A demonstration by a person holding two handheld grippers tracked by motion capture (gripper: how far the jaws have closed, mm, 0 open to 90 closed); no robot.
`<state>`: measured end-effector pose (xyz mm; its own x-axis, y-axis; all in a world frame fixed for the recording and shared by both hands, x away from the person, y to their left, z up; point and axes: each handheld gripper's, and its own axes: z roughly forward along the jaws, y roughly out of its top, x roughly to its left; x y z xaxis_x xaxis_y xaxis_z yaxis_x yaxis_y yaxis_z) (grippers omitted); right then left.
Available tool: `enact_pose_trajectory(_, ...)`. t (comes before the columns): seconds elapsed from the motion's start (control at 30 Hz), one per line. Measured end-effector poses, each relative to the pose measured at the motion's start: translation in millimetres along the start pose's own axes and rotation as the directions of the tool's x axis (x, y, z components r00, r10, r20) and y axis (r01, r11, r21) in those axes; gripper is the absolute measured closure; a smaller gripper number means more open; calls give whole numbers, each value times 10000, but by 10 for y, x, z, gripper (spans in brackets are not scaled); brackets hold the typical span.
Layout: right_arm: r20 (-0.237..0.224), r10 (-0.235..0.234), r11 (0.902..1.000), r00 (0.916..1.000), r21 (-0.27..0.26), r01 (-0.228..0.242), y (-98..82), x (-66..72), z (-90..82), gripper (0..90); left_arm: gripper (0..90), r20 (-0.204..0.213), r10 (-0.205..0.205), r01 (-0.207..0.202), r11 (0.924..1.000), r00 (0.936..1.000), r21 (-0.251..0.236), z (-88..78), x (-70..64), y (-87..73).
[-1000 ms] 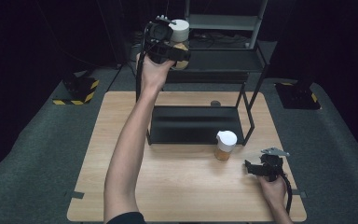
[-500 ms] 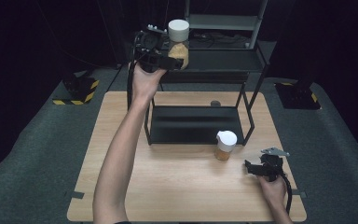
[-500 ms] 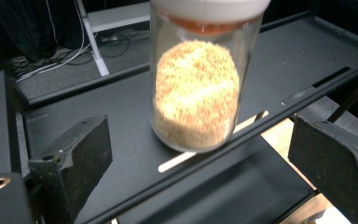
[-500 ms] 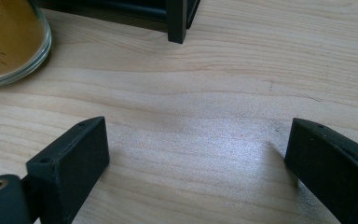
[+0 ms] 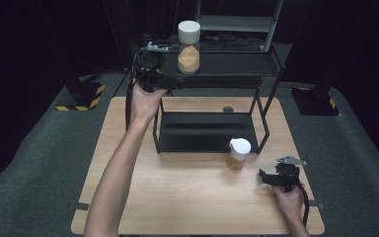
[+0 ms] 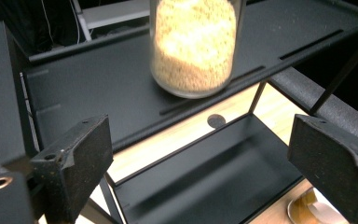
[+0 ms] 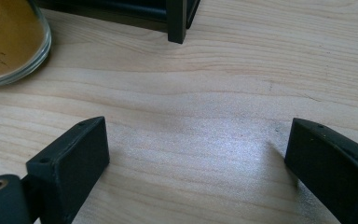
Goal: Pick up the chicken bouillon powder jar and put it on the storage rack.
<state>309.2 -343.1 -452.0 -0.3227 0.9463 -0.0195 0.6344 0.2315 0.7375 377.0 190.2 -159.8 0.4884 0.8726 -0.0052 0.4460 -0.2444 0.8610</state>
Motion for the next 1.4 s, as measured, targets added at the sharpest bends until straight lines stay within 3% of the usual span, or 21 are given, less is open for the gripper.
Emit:
enact_pose_trajectory(0.2,6,1,10000,10000,6,-1,1,1,0,56,68,79,152,-153,9999,9999,47,-21,-25,-155)
enact_pose_trajectory(0.9,12,10,10000,10000,6,-10,1,3,0,57,67,350,485,-491,9987,9982,157,32,-97,-455)
enact_pose_trajectory(1.4,19,14,10000,10000,6,-14,1,4,0,57,66,388,534,-543,9983,9978,219,70,-117,-723)
